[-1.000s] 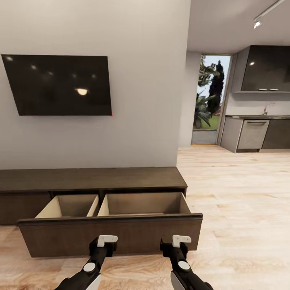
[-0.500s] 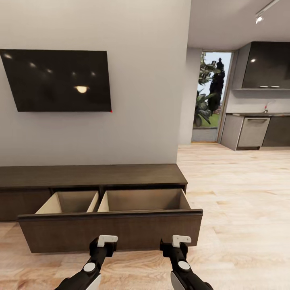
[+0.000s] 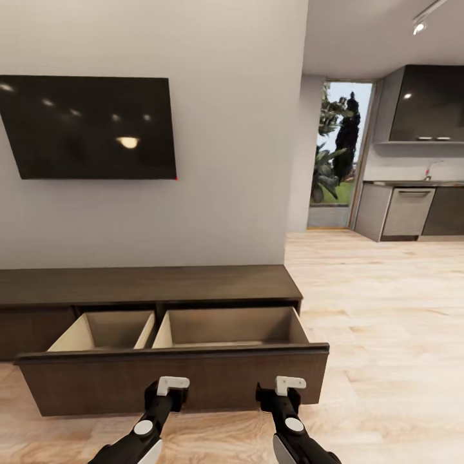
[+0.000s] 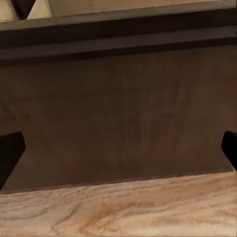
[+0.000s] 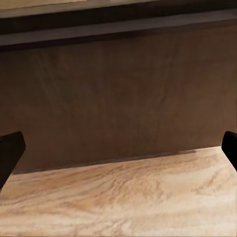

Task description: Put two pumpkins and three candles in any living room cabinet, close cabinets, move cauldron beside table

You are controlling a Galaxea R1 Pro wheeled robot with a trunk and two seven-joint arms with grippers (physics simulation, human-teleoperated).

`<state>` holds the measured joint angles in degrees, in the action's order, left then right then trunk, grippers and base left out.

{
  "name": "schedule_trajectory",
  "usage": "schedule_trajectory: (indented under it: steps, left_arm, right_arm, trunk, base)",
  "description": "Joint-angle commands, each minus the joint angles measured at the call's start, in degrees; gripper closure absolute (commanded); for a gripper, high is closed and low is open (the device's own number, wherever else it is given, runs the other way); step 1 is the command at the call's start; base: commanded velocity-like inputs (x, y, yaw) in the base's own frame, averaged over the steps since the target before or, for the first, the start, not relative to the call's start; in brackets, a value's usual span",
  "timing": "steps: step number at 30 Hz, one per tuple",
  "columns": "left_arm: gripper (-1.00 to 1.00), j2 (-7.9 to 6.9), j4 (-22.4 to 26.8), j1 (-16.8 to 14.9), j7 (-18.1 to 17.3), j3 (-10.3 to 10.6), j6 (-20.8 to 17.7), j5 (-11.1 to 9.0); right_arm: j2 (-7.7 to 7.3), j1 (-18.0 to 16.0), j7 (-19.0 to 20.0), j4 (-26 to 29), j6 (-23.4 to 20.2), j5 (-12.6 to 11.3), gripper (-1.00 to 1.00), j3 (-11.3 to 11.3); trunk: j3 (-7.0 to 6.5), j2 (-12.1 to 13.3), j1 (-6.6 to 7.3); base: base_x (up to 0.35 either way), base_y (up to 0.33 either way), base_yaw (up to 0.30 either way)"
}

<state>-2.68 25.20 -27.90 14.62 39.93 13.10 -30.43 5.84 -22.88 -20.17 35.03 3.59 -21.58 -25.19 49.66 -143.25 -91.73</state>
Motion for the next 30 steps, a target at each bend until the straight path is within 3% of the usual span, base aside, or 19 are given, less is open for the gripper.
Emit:
schedule_trajectory:
  steps: [1,7,17,30]
  left_arm:
    - [-1.0,-0.06,0.0,-0.1,0.4,0.5,0.2,-0.4]
    - [-1.0,-0.06,0.0,-0.1,0.3,0.4,0.2,-0.5]
    - [-1.0,-0.05,0.1,-0.1,0.3,0.3,0.2,-0.5]
    - [-1.0,-0.05,0.0,-0.1,0.3,0.3,0.2,-0.4]
  right_arm:
    - [-0.04,-0.1,-0.4,0.0,0.4,-0.6,-1.0,-0.4]
    - [-0.04,-0.1,-0.4,0.0,0.4,-0.6,-1.0,-0.4]
    - [-0.04,-0.1,-0.3,0.0,0.4,-0.7,-1.0,-0.4]
    - [0.01,-0.1,-0.3,0.0,0.4,-0.6,-1.0,-0.5]
  trunk:
    - [0.06,0.0,-0.02]
    - [0.06,0.0,-0.02]
    - [0.06,0.0,-0.02]
    - [2.94,-0.2,-0.35]
  base:
    - [0.312,0.0,0.0]
    - [0.256,0.0,0.0]
    - [0.03,0.0,0.0]
    - [0.0,0.0,0.0]
